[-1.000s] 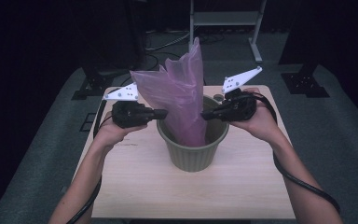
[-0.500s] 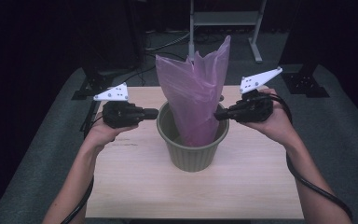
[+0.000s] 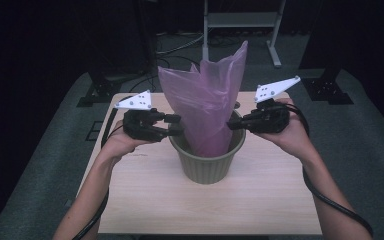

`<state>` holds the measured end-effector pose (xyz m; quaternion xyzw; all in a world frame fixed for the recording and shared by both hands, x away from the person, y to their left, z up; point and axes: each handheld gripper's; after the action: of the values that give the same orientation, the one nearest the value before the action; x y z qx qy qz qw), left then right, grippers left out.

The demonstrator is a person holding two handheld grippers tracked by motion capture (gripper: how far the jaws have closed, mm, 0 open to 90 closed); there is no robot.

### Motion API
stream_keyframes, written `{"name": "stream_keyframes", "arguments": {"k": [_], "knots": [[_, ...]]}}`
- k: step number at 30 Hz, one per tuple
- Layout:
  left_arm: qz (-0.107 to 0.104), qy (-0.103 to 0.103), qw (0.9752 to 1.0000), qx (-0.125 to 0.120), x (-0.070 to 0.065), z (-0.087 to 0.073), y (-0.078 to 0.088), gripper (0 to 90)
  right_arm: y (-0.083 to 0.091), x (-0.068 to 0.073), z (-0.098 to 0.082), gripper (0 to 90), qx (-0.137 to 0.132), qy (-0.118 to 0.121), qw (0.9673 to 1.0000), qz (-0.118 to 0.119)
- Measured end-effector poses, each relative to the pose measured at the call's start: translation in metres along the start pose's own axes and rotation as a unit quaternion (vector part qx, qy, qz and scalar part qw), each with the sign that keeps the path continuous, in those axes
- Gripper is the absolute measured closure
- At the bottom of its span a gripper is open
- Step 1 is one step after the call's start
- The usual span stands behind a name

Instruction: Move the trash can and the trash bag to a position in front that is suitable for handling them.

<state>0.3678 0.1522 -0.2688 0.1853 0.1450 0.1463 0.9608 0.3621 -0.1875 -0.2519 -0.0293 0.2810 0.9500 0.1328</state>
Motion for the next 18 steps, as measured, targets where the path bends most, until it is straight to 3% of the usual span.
{"name": "stream_keyframes", "arguments": {"k": [2, 5, 9, 12, 15, 18], "knots": [[0.009, 0.0, 1.0, -0.001, -0.005, 0.003, -0.004, 35.2, -0.005, 0.001, 0.003, 90.0, -0.002, 0.0, 1.0, -0.001], [0.001, 0.002, 1.0, -0.001, -0.011, 0.007, -0.01, 29.5, -0.013, 0.004, 0.008, 90.0, -0.011, 0.0, 0.9999, 0.001], [-0.007, -0.007, 1.0, -0.003, -0.02, 0.01, -0.018, 28.3, -0.027, 0.012, 0.016, 90.0, -0.007, 0.005, 0.9999, -0.009], [-0.001, -0.012, 0.9999, -0.003, -0.023, 0.012, -0.019, 29.4, -0.036, 0.019, 0.022, 90.0, 0.001, 0.012, 0.9999, -0.006], [0.003, -0.025, 0.9997, -0.005, -0.026, 0.014, -0.019, 45.9, -0.042, 0.026, 0.026, 90.0, 0.002, 0.025, 0.9997, 0.007], [0.007, -0.037, 0.9992, -0.013, -0.027, 0.014, -0.018, 71.0, -0.046, 0.032, 0.03, 90.0, 0.002, 0.038, 0.9991, 0.019]]}}
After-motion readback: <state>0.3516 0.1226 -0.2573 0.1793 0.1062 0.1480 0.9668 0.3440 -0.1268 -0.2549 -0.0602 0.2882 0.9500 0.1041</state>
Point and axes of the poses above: each handheld gripper's, and its own axes: y roughly backward along the jaws, z roughly out of its top, x roughly to its left, and after that the axes turned 14 degrees about y, right-handed
